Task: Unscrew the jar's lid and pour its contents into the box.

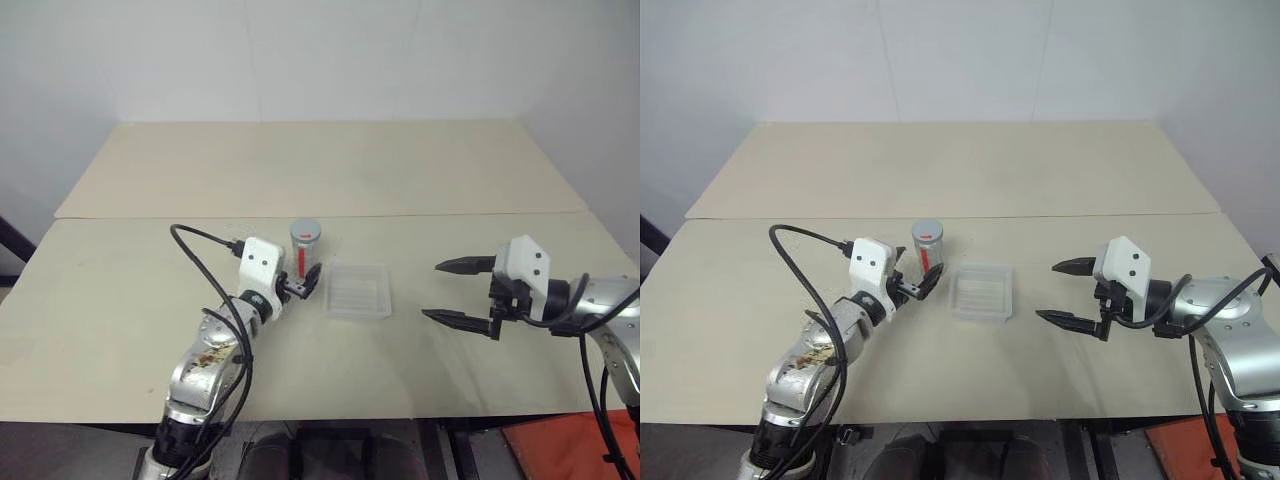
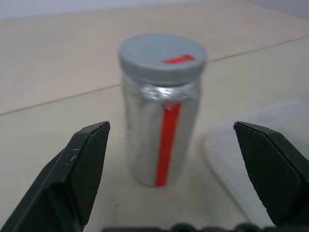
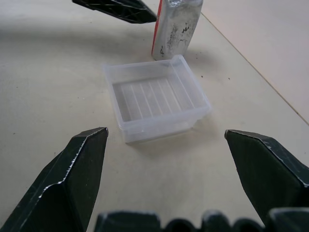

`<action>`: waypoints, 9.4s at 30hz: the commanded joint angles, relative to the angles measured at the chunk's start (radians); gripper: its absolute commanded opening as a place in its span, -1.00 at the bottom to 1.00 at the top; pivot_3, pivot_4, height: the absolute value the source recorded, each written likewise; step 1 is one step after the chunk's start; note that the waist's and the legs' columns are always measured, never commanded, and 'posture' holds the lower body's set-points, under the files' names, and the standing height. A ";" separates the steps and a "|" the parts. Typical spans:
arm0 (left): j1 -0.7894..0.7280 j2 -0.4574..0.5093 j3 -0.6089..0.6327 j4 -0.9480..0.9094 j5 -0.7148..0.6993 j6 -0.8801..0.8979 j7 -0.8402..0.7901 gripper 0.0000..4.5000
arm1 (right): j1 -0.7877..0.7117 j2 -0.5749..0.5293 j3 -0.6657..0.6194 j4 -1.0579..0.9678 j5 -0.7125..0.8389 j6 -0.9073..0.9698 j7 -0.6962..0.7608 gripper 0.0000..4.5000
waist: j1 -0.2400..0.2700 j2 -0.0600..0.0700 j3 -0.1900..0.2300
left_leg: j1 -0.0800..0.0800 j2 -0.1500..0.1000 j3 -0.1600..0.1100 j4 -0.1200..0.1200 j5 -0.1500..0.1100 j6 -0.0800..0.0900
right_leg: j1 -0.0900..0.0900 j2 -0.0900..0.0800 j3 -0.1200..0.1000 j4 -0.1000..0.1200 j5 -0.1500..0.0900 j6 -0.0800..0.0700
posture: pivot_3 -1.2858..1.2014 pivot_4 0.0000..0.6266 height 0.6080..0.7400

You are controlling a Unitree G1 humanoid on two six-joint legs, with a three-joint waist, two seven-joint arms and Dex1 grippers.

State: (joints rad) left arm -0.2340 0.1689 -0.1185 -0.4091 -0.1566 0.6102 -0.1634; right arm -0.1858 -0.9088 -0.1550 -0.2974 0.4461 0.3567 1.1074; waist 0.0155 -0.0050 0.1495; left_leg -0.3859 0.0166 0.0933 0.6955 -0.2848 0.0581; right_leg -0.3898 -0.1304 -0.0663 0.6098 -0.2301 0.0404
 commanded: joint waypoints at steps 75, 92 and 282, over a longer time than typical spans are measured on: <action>-0.606 0.269 0.051 0.691 -0.269 -0.401 -1.134 -0.09 | -0.754 0.463 0.293 0.071 0.119 0.497 -0.378 1.00 | -0.017 0.000 0.000 | -0.013 -0.002 0.002 0.001 0.002 -0.003 | -0.015 0.002 -0.004 0.006 0.000 0.000 | 0.03 -0.52 1.00; -0.592 0.280 0.053 0.680 -0.279 -0.393 -1.196 -0.09 | -0.739 0.463 0.284 0.088 0.077 0.451 -0.343 0.22 | -0.028 0.000 0.000 | -0.013 -0.002 0.002 0.001 0.002 -0.003 | -0.015 0.002 -0.004 0.006 0.000 0.000 | 0.03 -0.52 1.00; -0.501 0.339 0.141 0.667 -0.293 -0.457 -1.166 -0.09 | -0.461 0.333 0.008 0.120 0.016 0.303 -0.396 0.23 | -0.009 0.000 0.000 | -0.014 -0.002 0.001 0.001 0.003 -0.004 | -0.015 0.002 -0.004 0.006 0.000 0.000 | 0.03 -0.52 1.00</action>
State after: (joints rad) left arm -0.7093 0.5050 -0.0061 0.2923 -0.4331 0.1748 -1.3495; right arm -0.6687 -0.5585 -0.0968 -0.1428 0.4813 0.6903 0.7446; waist 0.0069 -0.0047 0.1499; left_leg -0.3996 0.0148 0.0945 0.6963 -0.2820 0.0542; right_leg -0.4046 -0.1284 -0.0706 0.6155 -0.2301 0.0408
